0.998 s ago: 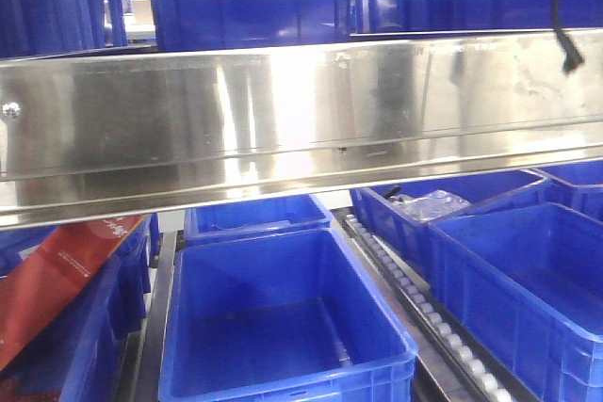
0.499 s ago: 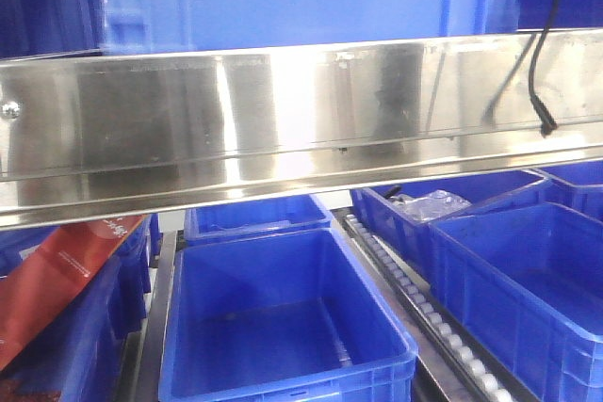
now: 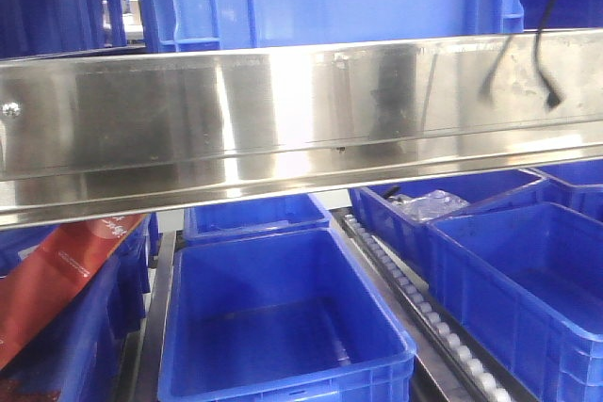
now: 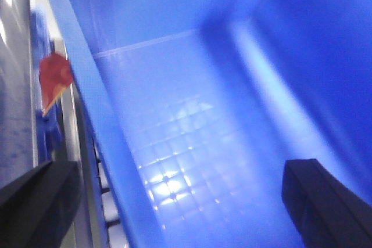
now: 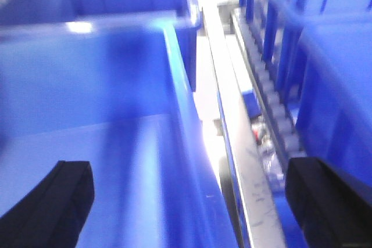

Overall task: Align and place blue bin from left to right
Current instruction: 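Lower the bin onto the upper shelf and open both grippers, then withdraw both open grippers away from the placed bin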

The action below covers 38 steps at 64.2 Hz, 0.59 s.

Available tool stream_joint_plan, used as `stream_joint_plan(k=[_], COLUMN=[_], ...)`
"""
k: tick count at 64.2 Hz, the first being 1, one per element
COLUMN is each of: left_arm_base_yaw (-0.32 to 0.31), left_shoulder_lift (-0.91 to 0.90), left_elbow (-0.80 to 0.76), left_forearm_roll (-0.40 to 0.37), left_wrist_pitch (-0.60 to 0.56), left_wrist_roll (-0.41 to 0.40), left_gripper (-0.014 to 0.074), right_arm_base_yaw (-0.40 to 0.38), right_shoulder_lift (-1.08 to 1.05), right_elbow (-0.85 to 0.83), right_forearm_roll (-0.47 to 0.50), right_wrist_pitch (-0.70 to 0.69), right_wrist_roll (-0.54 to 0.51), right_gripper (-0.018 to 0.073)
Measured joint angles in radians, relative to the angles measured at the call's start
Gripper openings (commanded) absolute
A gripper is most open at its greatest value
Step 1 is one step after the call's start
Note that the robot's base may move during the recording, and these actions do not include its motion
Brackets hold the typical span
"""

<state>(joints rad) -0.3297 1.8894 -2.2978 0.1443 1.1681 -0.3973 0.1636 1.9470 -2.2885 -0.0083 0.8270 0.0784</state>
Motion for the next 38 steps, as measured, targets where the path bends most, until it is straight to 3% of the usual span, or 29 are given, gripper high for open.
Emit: stream_joint_plan(k=[7,15,22,25,31,38], left_arm_base_yaw=[0.0,0.0,0.0,0.0,0.0,0.0], left_shoulder_lift=[-0.054,-0.127,-0.181,-0.211,-0.259,-0.318], left_elbow=[0.0,-0.003,0.0,0.014,0.057,0.129], left_forearm_roll=[0.0,0.0,-0.002,-0.006,-0.01,-0.011], left_wrist_pitch=[0.021,0.049,0.059,0.059,0.06,0.06], left_wrist_roll=[0.018,0.074,0.134,0.158,0.176,0.197], left_gripper=[0.0601,0.0561,0.0346,0.019,-0.0039,0.0003], right_arm_base_yaw=[0.0,0.0,0.0,0.0,0.0,0.0], right_shoulder_lift=[-0.056,-0.131,-0.189,-0.212,-0.243,-0.26], right_elbow=[0.0,0.0,0.0,0.0,0.0,0.0], right_forearm_roll=[0.0,0.0,0.0,0.008,0.008,0.002], right_wrist_pitch=[0.016,0.058,0.122,0.151,0.188,0.222], right_wrist_roll=[0.0,0.0,0.0,0.0,0.0,0.0], right_gripper=[0.0456,0.0191,-0.0109,-0.0076,-0.007,-0.007])
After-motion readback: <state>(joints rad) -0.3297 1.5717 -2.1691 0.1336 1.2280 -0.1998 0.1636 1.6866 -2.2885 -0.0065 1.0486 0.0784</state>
